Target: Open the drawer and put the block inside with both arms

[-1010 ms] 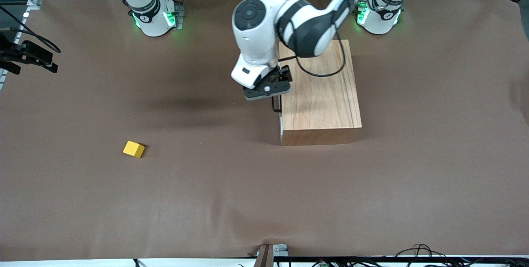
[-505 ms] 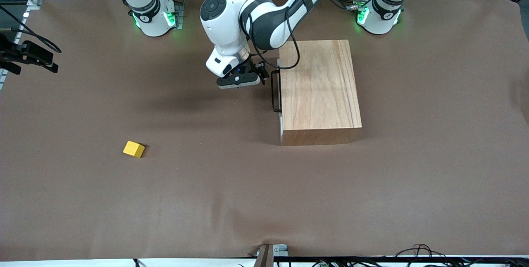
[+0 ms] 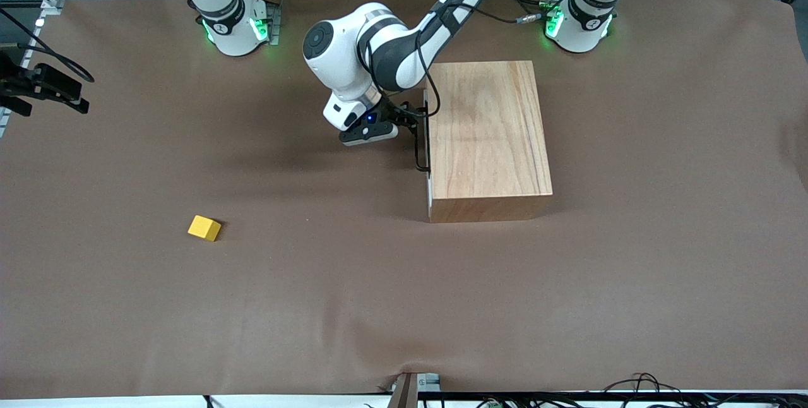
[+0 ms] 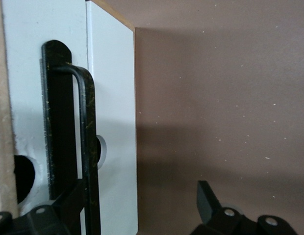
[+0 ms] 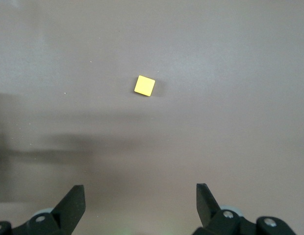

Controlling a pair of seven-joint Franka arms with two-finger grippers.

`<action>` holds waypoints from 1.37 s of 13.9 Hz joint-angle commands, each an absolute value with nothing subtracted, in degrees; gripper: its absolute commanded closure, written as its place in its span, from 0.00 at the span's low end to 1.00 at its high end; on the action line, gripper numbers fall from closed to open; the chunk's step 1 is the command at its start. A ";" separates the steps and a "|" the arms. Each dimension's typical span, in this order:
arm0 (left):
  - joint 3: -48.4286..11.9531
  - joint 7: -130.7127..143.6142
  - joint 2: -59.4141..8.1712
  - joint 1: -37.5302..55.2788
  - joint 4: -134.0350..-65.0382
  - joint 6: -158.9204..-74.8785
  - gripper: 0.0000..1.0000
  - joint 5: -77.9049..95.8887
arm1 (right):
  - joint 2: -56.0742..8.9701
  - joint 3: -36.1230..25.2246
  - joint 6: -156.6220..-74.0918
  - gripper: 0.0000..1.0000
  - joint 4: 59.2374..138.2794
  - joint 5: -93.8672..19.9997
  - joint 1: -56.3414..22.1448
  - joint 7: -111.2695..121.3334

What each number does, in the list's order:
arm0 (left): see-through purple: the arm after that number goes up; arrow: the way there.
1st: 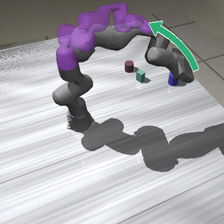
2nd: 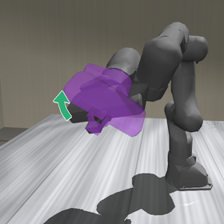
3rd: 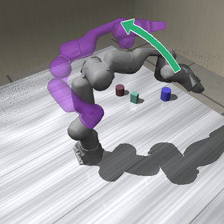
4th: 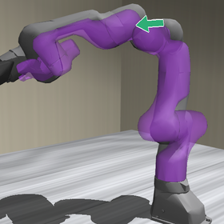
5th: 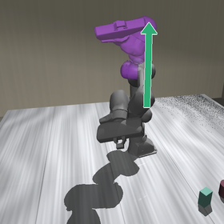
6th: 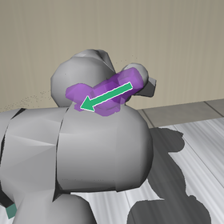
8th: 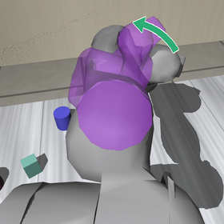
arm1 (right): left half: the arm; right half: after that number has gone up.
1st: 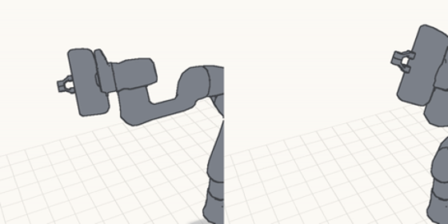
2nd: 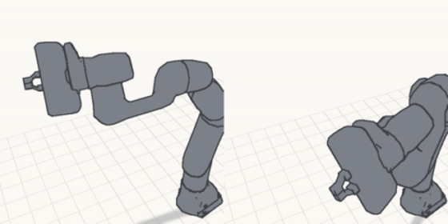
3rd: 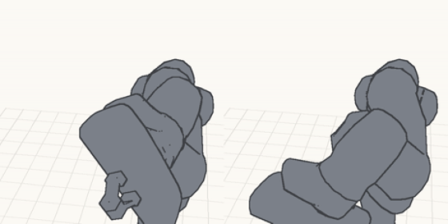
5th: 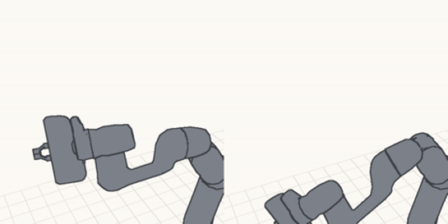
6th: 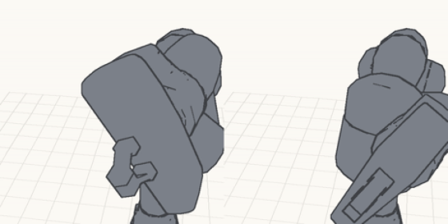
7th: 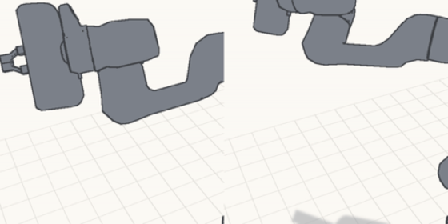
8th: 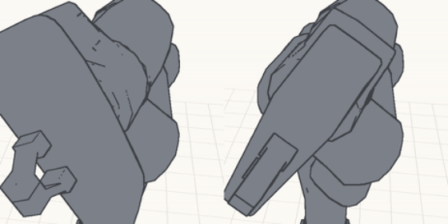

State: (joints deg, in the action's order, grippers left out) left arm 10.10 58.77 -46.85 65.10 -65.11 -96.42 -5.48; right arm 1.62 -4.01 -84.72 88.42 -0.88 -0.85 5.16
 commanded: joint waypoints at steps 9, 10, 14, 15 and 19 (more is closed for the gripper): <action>10.46 60.12 -47.55 65.57 -64.07 -92.99 0.00 -7.12 | -5.26 -3.25 -88.33 0.00 88.77 -0.97 -1.58 6.33; 10.46 60.12 -47.64 65.48 -64.16 -92.64 0.00 -7.12 | -6.14 -3.25 -89.37 0.00 89.12 -1.05 -1.76 6.33; 10.46 58.97 -48.86 65.30 -64.16 -91.67 0.00 -6.86 | -8.60 -3.34 -97.02 0.00 94.56 -1.05 -2.20 5.28; 10.46 58.97 -48.95 65.22 -64.16 -91.58 0.00 -6.86 | -10.27 -3.34 -97.90 0.00 94.74 -1.05 -2.11 3.88; 10.55 58.89 -49.04 64.86 -63.90 -92.28 0.00 -6.33 | -15.10 -3.25 -101.06 0.00 94.57 -1.05 -2.90 -9.82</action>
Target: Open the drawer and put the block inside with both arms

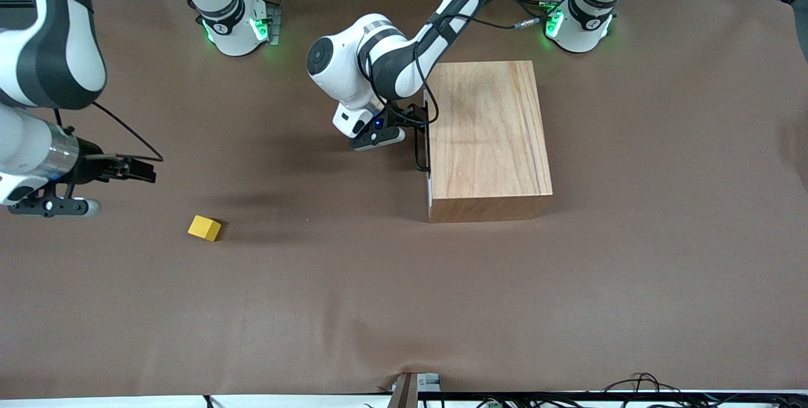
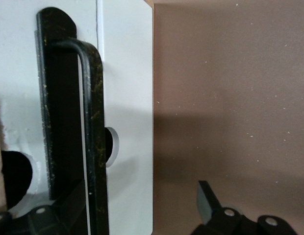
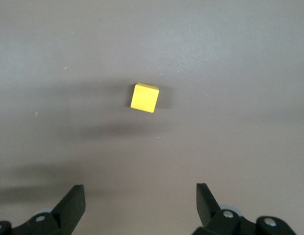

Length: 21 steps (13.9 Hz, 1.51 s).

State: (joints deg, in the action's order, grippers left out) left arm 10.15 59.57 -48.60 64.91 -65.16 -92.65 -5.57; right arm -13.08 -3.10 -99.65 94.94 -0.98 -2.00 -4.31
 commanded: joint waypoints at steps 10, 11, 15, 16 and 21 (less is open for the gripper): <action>10.28 59.15 -49.75 64.07 -63.46 -96.94 0.00 -5.89 | -29.44 -3.16 -119.31 0.00 98.68 -1.23 -3.52 -26.28; 10.28 59.15 -49.75 64.07 -63.46 -97.12 0.00 -5.54 | -30.40 -3.16 -123.88 0.00 100.79 -1.14 -3.52 -26.19; 10.02 59.59 -49.66 64.16 -63.28 -98.17 0.00 -4.05 | -34.62 -3.16 -132.63 0.00 103.80 -1.14 -4.04 -25.58; 10.37 59.59 -49.66 64.07 -63.28 -99.22 0.00 -2.30 | -35.24 -3.16 -132.63 0.00 103.80 -1.14 -3.96 -25.40; 10.46 60.47 -49.66 63.98 -63.28 -102.56 0.00 0.53 | -35.42 -3.16 -132.63 0.16 103.89 -1.14 -3.96 -25.31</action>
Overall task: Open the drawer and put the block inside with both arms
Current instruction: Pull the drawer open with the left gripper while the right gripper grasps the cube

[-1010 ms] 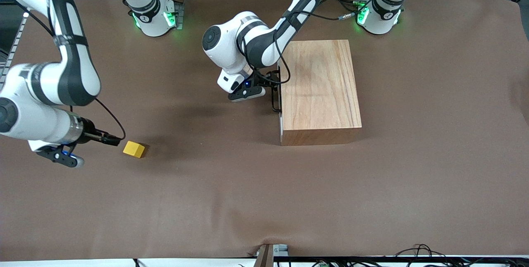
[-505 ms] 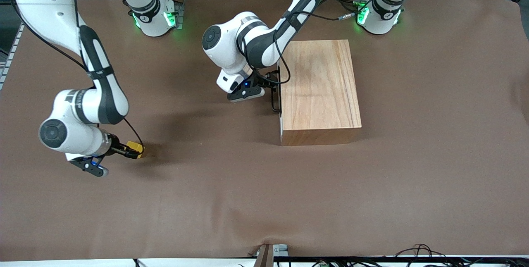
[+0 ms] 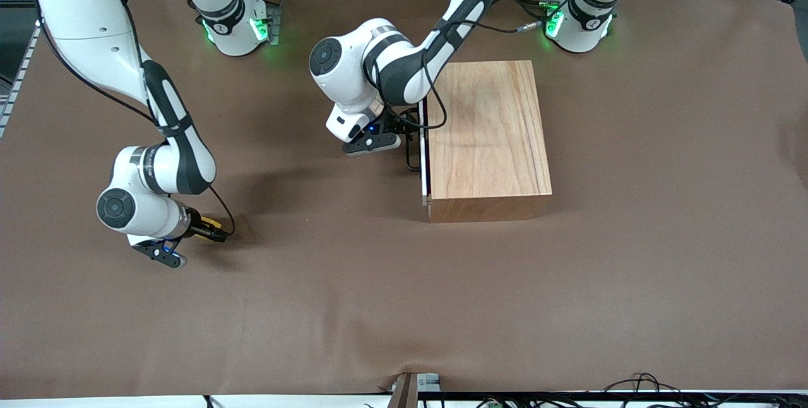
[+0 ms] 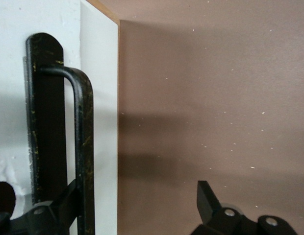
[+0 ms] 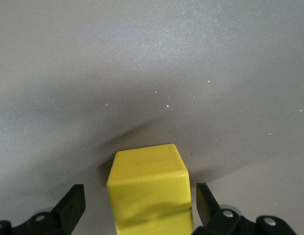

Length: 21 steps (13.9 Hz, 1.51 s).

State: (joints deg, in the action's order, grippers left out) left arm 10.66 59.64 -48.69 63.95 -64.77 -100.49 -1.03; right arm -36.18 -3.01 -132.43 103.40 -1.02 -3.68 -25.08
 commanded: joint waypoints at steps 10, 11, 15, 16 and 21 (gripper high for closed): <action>9.93 64.06 -49.75 64.16 -63.19 -109.86 0.00 4.31 | -31.39 -3.43 -131.49 1.00 102.14 -1.05 -1.50 -10.06; 9.84 64.25 -49.75 64.25 -63.19 -110.04 0.00 4.31 | -30.59 -3.43 -129.48 1.00 101.00 -1.05 -0.54 -6.19; 8.62 67.06 -49.83 64.34 -62.93 -113.02 0.00 4.74 | -28.13 -3.43 -118.41 1.00 92.13 -1.14 2.81 7.44; 8.27 67.06 -49.66 64.34 -63.02 -112.85 0.00 4.83 | -27.34 -3.34 -116.91 1.00 90.20 -1.14 3.16 11.21; 7.82 67.32 -49.83 64.34 -62.93 -114.25 0.00 5.36 | -25.58 -1.24 -115.22 1.00 84.29 -1.32 2.37 30.05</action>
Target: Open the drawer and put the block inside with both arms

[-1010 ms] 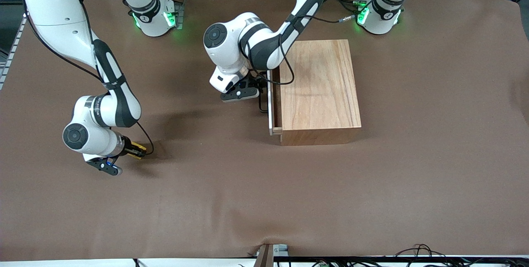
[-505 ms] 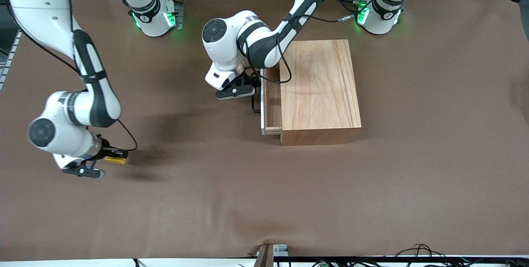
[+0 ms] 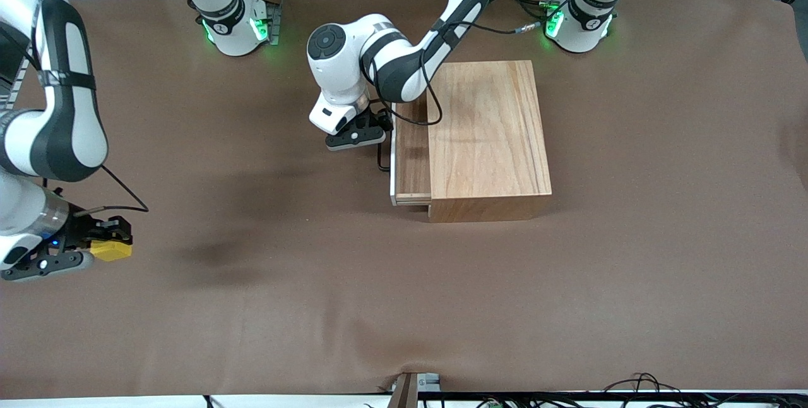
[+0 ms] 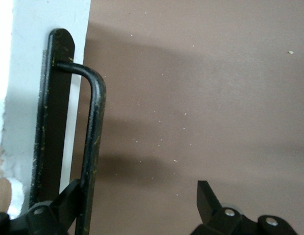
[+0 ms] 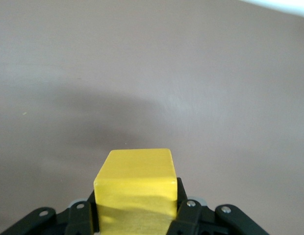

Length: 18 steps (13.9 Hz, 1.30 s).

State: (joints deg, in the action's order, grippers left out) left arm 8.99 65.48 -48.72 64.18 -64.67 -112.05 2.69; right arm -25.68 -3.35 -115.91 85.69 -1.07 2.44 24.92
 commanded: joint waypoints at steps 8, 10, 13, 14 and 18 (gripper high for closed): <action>7.74 68.64 -50.36 64.34 -62.84 -118.39 0.00 7.29 | -25.84 6.68 -113.39 1.00 85.08 -3.77 -1.49 22.87; 7.73 68.64 -50.45 64.34 -62.84 -119.43 0.00 7.38 | -24.97 6.68 -109.35 1.00 84.99 -4.13 -3.16 19.35; 7.82 69.17 -51.06 64.34 -62.84 -122.69 0.00 8.70 | -23.21 6.68 -108.72 1.00 87.26 -4.22 -3.52 17.49; 7.82 69.26 -51.41 64.34 -62.84 -123.65 0.00 8.70 | -22.25 6.68 -108.81 1.00 88.93 -4.22 -3.60 17.40; 7.65 69.61 -52.56 64.42 -62.84 -126.03 0.00 8.70 | -18.73 6.68 -111.00 1.00 97.28 -8.78 -3.52 17.49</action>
